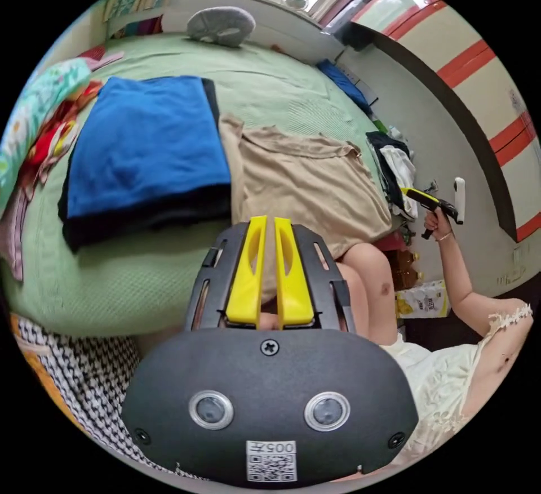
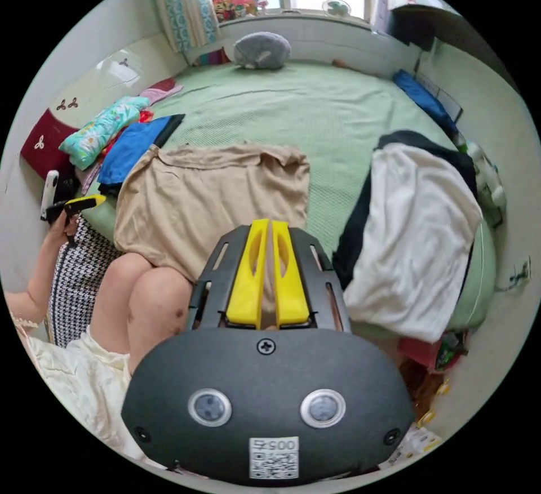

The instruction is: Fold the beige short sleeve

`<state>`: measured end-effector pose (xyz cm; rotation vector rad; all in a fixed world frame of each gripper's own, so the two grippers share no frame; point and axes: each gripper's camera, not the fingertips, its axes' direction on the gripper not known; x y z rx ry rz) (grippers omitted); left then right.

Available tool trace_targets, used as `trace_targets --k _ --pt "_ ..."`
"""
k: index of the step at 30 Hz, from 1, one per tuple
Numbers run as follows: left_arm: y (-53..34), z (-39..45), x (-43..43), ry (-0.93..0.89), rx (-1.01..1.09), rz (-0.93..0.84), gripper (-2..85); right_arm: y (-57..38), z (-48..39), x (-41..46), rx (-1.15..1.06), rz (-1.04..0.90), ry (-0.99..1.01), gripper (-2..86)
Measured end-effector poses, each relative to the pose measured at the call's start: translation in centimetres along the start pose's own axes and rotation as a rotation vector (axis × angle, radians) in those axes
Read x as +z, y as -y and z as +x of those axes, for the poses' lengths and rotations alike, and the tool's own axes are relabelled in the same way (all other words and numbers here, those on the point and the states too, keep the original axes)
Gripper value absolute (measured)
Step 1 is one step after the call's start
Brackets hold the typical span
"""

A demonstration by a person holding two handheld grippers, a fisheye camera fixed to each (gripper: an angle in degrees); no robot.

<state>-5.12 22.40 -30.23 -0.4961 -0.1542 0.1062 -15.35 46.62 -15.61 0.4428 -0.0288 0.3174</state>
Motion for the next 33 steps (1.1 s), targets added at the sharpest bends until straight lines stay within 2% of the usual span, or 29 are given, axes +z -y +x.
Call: trace_targets --k 7,13,16,20,24,27,33 --pt "9.7 3.9 9.3 0.102 0.041 -0.132 -0.5 8.6 -5.0 10.1 -0.148 -0.179 -0.170 -1.3" --pt "14.9 4.5 14.5 0.092 0.049 -0.268 -0.7 14.0 -4.9 14.2 -0.222 -0.362 -0.095 -1.2" --pt "17.2 4.4 14.6 0.093 0.029 -0.234 -0.6 17.2 -3.5 14.1 -0.181 -0.331 -0.114 -1.2" --pt "19.4 4.4 13.6 0.181 -0.052 -0.138 -0.7 20.4 -0.3 11.9 0.034 -0.183 -0.073 -1.2" --pt "18.6 5.9 13.2 0.100 -0.054 -0.090 -0.6 19.2 0.1 10.6 0.038 -0.157 0.028 -1.2" --pt "16.4 9.0 14.1 0.154 0.014 -0.124 -0.6 15.6 -0.4 9.7 -0.018 -0.164 -0.053 -1.3" --pt "11.3 19.1 16.2 0.063 0.214 -0.181 0.2 6.8 1.3 6.5 -0.030 -0.219 -0.177 -1.3"
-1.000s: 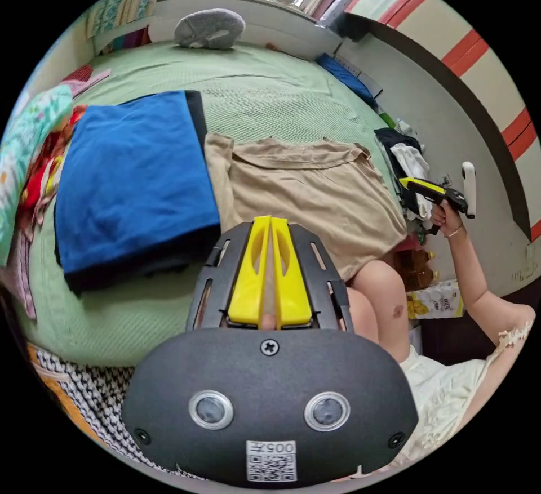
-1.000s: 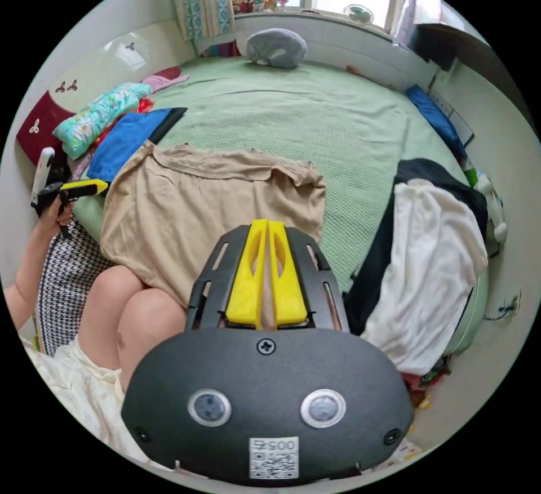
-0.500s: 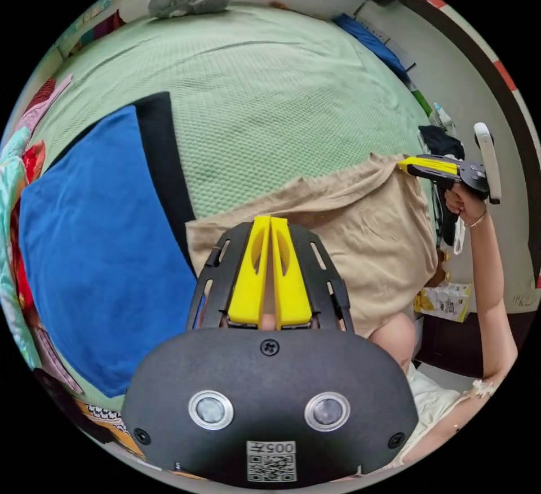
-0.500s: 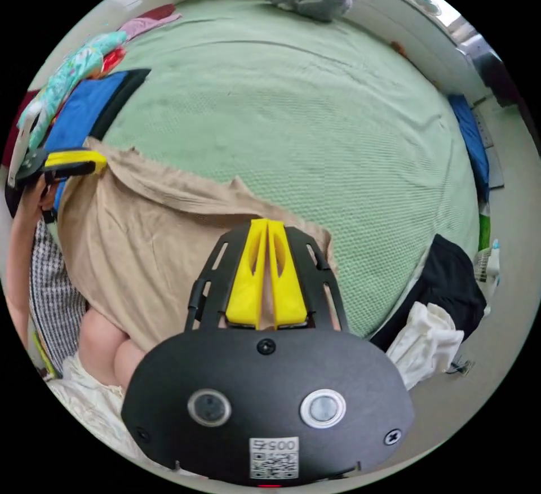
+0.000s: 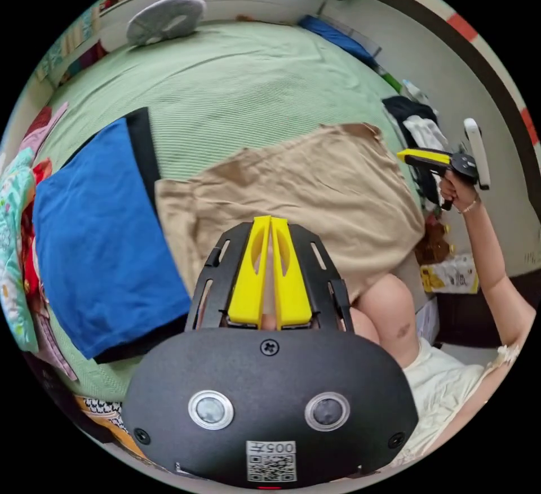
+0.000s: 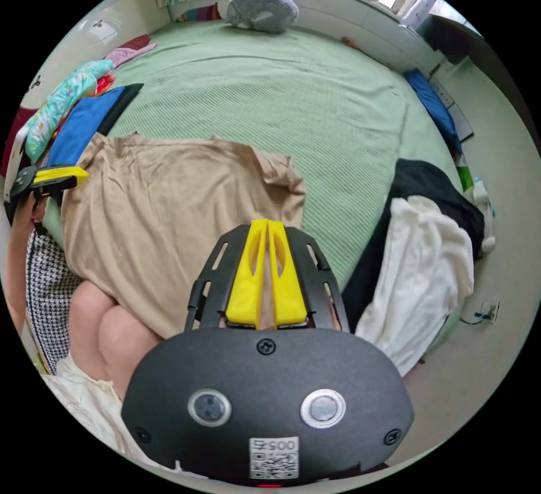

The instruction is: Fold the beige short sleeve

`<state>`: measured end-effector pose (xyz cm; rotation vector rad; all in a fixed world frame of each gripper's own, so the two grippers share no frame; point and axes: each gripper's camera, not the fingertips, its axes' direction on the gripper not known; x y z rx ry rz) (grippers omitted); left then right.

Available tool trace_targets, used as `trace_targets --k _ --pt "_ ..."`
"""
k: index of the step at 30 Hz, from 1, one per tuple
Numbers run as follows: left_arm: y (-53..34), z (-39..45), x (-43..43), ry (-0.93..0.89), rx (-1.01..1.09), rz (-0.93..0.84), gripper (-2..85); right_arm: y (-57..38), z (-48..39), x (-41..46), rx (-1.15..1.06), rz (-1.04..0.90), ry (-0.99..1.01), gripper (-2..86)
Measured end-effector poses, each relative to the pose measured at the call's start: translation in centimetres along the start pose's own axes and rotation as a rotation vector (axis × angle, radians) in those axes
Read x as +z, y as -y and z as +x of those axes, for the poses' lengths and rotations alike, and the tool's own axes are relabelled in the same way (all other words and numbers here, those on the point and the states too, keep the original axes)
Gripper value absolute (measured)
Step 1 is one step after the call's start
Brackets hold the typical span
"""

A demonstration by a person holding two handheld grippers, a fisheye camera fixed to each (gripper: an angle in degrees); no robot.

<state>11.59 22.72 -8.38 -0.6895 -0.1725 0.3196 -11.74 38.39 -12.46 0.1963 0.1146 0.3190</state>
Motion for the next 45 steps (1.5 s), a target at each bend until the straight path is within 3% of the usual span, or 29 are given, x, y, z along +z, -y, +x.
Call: trace_targets --k 5,11,17,21,27,31,36,38,40,45 --pt "0.3 13.1 2.2 -0.149 0.218 -0.009 5.9 -6.0 3.1 -3.6 0.062 0.020 -0.032 -1.2" --pt "2.0 24.6 7.8 -0.230 0.273 -0.050 13.8 -10.5 5.9 -7.0 0.111 0.081 -0.025 -1.3" --pt "3.8 29.6 13.4 -0.102 0.217 -0.122 15.3 -13.7 9.1 -8.8 0.148 0.122 0.031 -0.9" --pt "3.8 30.9 14.2 0.055 0.231 -0.107 10.4 -14.3 11.5 -8.7 0.179 0.124 0.062 -0.7" --pt "3.7 29.2 12.7 -0.099 0.203 -0.115 4.8 -12.9 14.2 -7.5 0.182 0.097 0.094 -0.9" --pt "1.8 26.1 8.4 -0.174 0.169 -0.008 3.5 -9.8 16.1 -7.6 0.165 0.097 0.134 -0.7" --pt "-0.3 22.7 5.5 -0.235 0.120 0.043 3.5 -3.7 19.1 -6.0 0.165 0.040 0.409 2.7" --pt "-1.1 21.4 4.7 -0.244 0.101 0.053 3.5 -0.4 20.4 -4.3 0.144 -0.006 0.550 9.3" --pt "-1.5 20.6 4.3 -0.250 0.092 0.061 3.5 1.7 21.4 -2.5 0.166 -0.087 0.619 13.9" --pt "-2.1 18.8 3.7 -0.273 0.081 0.066 3.7 4.6 23.2 1.5 0.248 -0.229 0.726 15.3"
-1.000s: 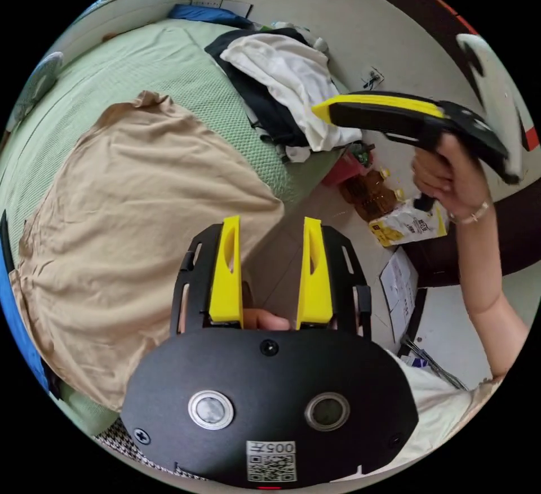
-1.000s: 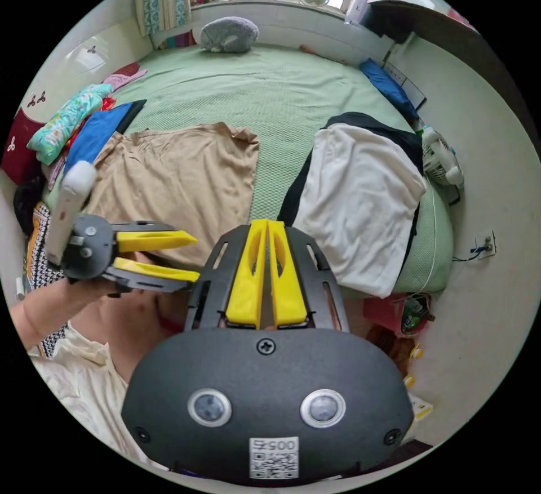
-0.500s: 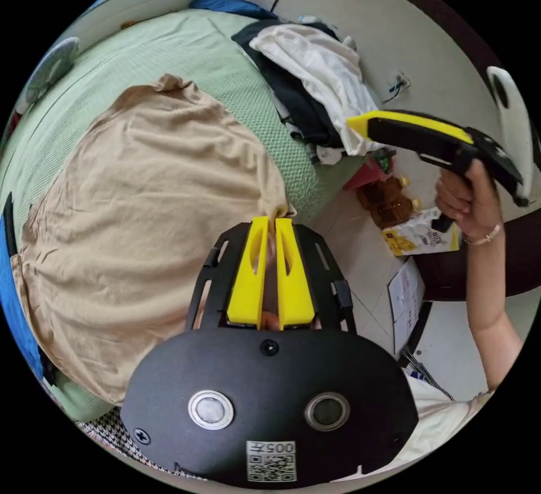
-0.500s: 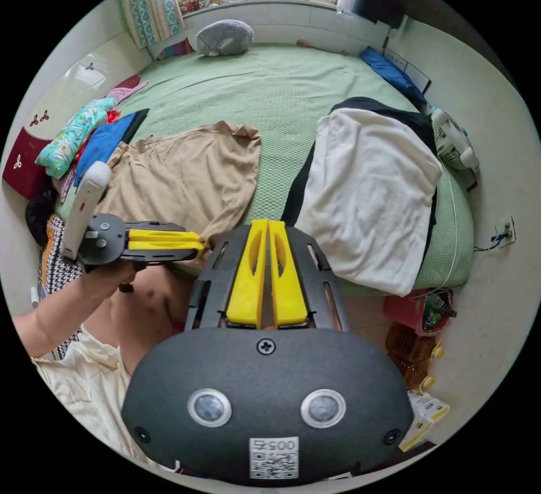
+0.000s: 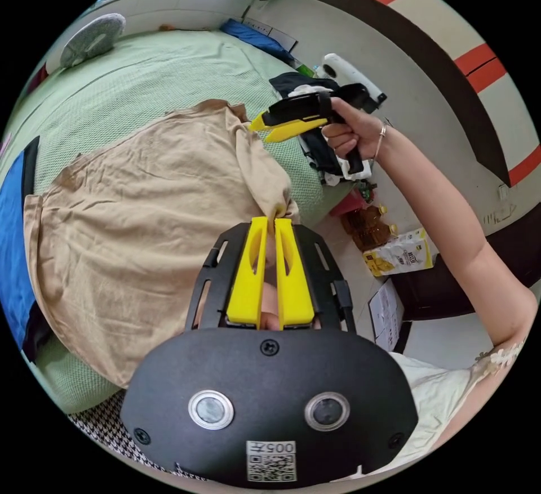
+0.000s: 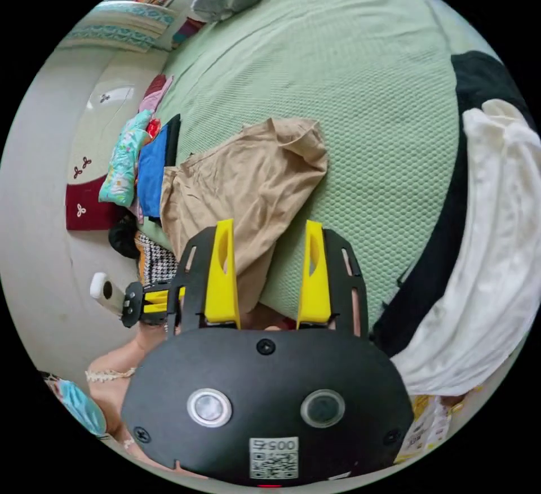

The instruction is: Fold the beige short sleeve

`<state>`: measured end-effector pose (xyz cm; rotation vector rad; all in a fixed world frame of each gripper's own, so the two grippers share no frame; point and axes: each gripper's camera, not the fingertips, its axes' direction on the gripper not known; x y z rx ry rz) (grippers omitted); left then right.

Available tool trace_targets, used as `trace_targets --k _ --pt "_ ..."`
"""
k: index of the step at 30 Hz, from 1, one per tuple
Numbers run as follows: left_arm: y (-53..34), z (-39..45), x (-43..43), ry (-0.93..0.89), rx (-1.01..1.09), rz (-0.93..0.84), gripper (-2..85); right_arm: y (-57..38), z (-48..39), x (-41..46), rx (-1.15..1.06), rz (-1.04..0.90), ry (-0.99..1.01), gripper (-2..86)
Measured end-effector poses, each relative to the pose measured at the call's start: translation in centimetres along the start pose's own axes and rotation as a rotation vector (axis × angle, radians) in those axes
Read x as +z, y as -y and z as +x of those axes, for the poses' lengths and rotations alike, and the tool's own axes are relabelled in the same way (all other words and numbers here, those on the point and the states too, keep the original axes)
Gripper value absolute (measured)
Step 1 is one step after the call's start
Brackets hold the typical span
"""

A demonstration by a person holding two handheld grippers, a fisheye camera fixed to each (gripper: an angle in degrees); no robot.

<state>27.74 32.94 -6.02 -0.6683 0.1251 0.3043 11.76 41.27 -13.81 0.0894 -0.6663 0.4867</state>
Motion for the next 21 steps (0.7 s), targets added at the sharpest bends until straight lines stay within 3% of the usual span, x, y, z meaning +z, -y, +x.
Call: trace_targets --k 13,21 --pt "-2.2 -2.5 -2.9 -0.110 -0.006 0.001 3.8 5.3 2.1 1.0 0.090 0.097 0.143 7.8" --pt "-1.7 -1.1 -4.9 -0.154 0.021 0.045 3.8 6.5 -1.7 -0.9 0.012 0.169 -0.026 3.4"
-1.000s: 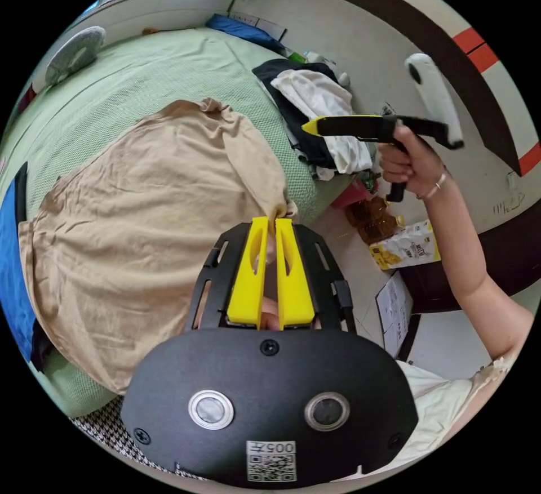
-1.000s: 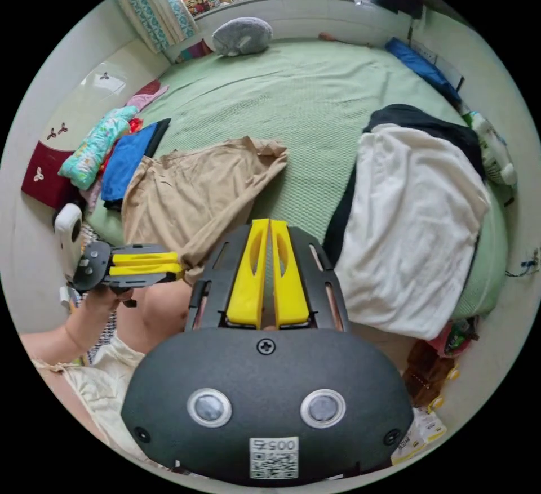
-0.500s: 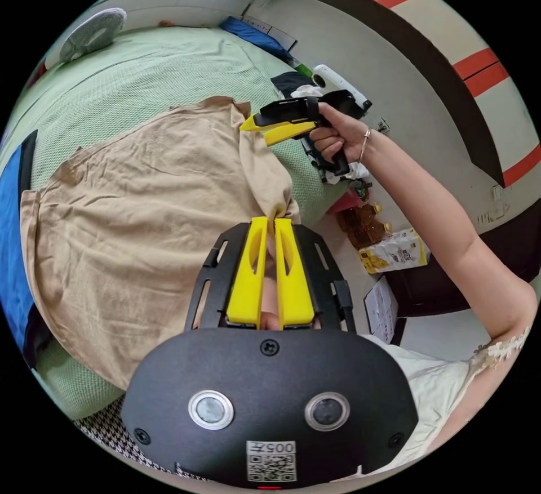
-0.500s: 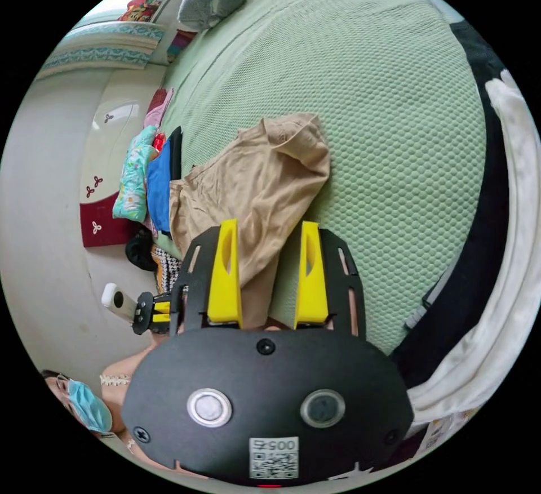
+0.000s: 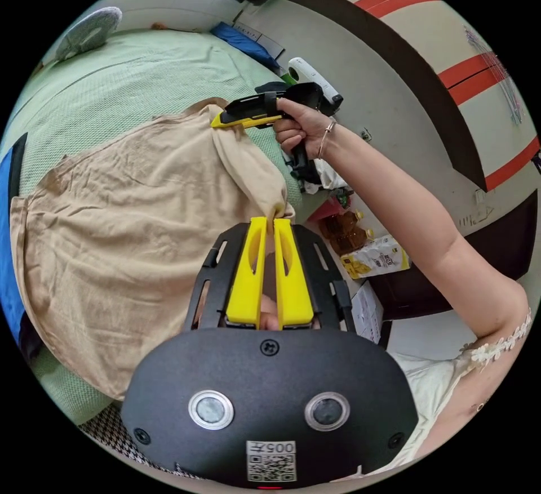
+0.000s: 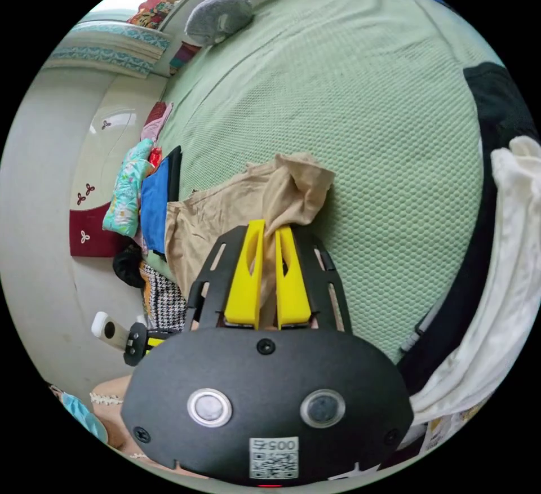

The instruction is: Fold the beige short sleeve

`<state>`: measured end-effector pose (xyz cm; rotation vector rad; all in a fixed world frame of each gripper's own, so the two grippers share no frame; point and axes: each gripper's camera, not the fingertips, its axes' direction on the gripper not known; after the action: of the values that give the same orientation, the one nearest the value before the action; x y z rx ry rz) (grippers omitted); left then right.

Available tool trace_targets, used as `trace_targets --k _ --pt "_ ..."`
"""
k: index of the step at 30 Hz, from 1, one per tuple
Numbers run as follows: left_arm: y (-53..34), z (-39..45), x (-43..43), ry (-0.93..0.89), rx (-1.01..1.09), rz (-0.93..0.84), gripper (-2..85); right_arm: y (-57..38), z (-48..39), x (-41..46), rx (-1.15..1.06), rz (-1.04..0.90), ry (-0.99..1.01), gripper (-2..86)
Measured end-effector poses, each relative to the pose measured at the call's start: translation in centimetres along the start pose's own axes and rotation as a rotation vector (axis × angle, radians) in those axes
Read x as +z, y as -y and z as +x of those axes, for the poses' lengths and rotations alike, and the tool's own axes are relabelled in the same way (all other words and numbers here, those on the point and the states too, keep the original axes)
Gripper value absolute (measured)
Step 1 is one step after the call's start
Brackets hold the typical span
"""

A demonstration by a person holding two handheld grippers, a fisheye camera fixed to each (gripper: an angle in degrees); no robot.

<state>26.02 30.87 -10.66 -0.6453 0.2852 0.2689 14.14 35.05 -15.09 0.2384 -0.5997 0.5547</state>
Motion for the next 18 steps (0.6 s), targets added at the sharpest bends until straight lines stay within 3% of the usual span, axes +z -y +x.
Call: trace_targets --k 6,11,18 --pt "2.5 3.4 -0.5 -0.021 0.085 0.036 3.8 0.4 -1.7 -3.4 0.003 0.080 -0.144 3.0" --pt "4.8 5.1 0.0 -0.160 0.113 0.030 3.8 0.0 -2.1 -6.0 0.081 0.098 -0.361 2.7" --pt "3.3 5.4 -1.9 -0.145 0.153 0.046 3.9 0.0 -7.0 -3.3 0.051 0.072 -0.514 2.5"
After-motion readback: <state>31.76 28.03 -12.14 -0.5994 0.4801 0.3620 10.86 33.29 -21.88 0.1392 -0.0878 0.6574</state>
